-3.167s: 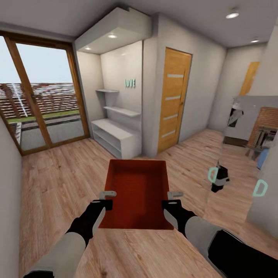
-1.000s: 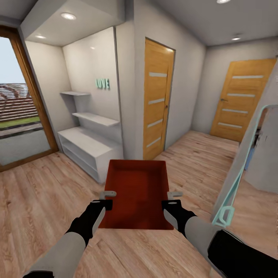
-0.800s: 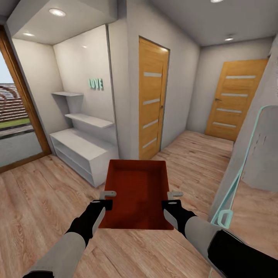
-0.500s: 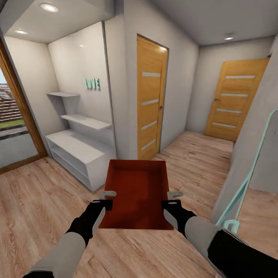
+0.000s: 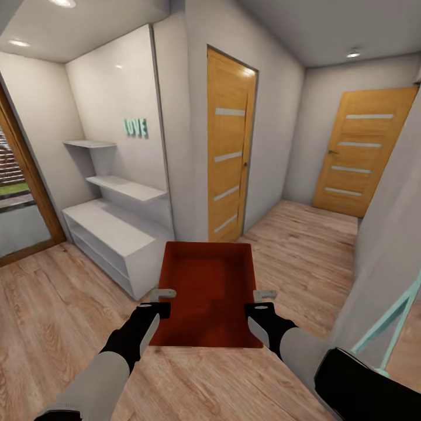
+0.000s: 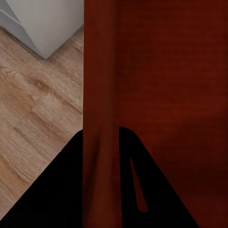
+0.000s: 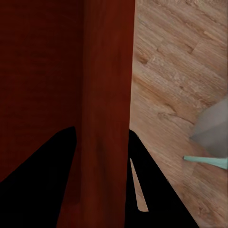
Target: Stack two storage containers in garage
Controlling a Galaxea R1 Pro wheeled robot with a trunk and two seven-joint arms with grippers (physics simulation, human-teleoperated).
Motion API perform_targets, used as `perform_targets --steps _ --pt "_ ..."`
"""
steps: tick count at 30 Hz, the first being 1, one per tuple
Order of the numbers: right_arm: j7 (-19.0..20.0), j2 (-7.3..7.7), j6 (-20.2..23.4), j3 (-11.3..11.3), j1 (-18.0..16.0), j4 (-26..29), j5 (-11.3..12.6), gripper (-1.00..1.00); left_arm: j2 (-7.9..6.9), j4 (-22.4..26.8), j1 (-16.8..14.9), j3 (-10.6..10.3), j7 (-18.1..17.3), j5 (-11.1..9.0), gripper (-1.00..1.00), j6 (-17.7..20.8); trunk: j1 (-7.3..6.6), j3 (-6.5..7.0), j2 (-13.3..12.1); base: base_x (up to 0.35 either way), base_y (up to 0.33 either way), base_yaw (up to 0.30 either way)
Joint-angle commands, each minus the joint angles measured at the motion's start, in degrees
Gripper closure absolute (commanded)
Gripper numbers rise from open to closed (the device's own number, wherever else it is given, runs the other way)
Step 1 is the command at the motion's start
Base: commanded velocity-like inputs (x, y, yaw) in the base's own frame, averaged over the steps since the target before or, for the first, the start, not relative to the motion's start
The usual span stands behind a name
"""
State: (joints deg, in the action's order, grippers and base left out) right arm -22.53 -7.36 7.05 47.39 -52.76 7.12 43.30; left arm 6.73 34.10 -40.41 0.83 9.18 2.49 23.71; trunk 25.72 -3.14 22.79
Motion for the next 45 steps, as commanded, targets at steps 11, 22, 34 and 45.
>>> perform_targets --steps 11,22,34,45 --pt "-0.15 -0.02 -3.10 2.79 -0.07 1.67 -1.37 1.00 0.96 -0.08 -0.02 0.23 0.05 0.13 1.00 0.38 0.07 -0.13 0.13 0.322 0.000 -0.098" --pt "-0.15 -0.02 -3.10 2.79 -0.07 1.67 -1.37 1.00 0.93 -0.08 -0.02 0.23 0.05 0.12 1.00 0.38 0.07 -0.13 0.13 0.322 0.000 -0.220" --pt "-0.15 -0.02 -3.10 2.79 -0.07 1.67 -1.39 1.00 0.94 -0.08 -0.02 0.23 0.05 0.14 1.00 0.38 0.07 -0.13 0.13 0.322 0.000 -0.221" --pt "-0.15 -0.02 -3.10 2.79 -0.07 1.67 -1.43 1.00 0.94 -0.08 -0.02 0.23 0.05 0.15 1.00 0.38 0.07 -0.13 0.13 0.322 0.000 -0.168"
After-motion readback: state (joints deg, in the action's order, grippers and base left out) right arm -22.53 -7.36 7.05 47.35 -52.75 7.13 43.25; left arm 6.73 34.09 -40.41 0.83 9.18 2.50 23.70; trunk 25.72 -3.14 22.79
